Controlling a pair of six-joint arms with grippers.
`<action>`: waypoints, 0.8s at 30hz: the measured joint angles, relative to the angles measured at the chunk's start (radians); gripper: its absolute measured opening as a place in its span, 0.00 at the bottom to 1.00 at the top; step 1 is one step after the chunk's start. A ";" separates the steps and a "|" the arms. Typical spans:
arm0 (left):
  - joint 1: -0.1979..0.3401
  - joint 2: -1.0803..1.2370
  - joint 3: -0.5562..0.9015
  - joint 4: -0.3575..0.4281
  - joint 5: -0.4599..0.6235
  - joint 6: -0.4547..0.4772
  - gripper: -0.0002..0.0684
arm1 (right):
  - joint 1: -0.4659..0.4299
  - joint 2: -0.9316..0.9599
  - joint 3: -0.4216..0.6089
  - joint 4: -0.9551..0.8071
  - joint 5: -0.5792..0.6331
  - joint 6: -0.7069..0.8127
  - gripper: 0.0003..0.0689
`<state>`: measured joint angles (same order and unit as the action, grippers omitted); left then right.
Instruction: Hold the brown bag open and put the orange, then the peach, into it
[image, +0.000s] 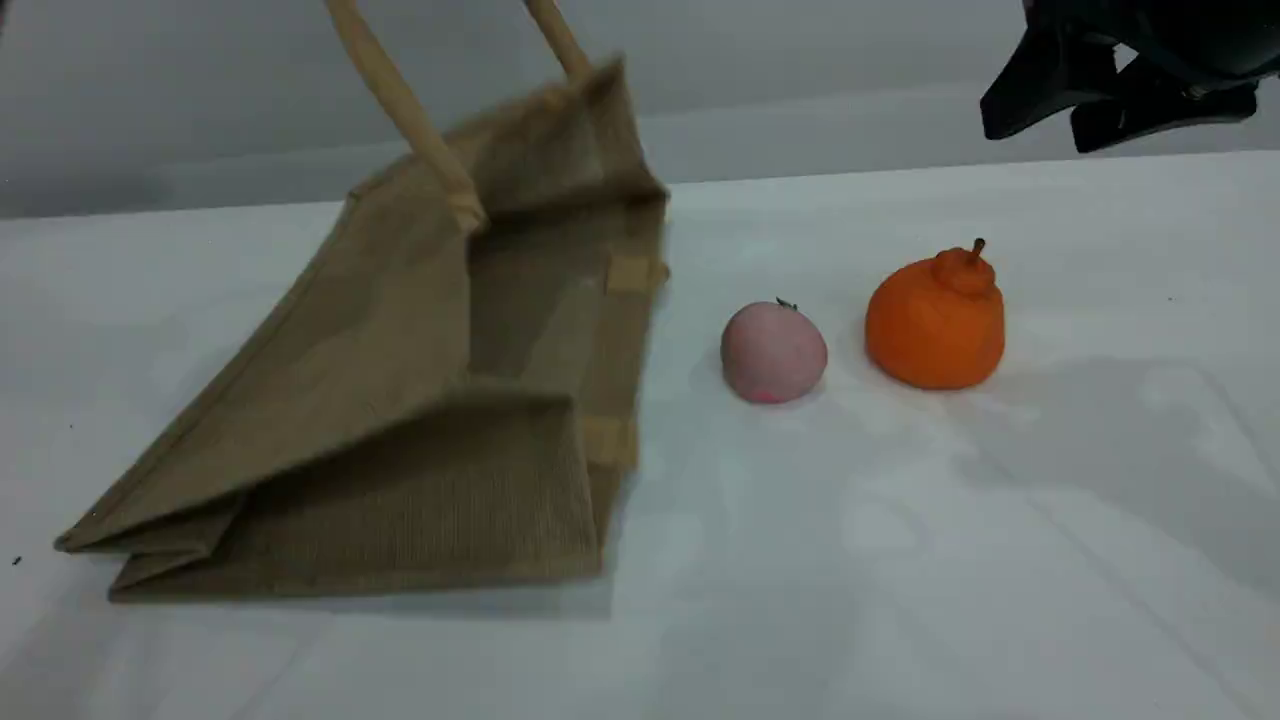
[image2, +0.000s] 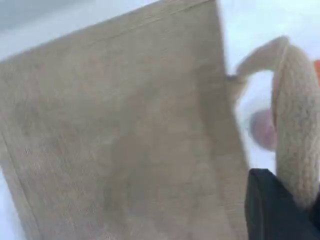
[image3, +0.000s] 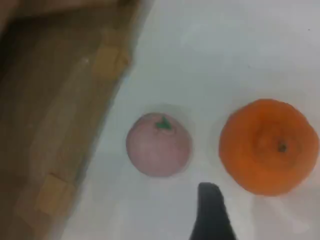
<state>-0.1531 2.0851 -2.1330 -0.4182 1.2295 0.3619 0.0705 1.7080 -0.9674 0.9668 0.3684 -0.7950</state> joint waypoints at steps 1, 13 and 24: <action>0.000 -0.020 0.001 0.000 0.000 0.007 0.12 | 0.000 0.000 0.000 0.000 0.000 0.000 0.60; 0.000 -0.217 0.223 -0.076 -0.008 0.161 0.12 | 0.000 0.000 0.000 0.006 -0.025 -0.016 0.60; 0.000 -0.213 0.240 -0.148 -0.009 0.320 0.12 | 0.000 0.064 0.000 0.162 -0.118 -0.205 0.60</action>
<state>-0.1531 1.8721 -1.8930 -0.5662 1.2202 0.6819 0.0705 1.7720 -0.9674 1.1290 0.2509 -1.0001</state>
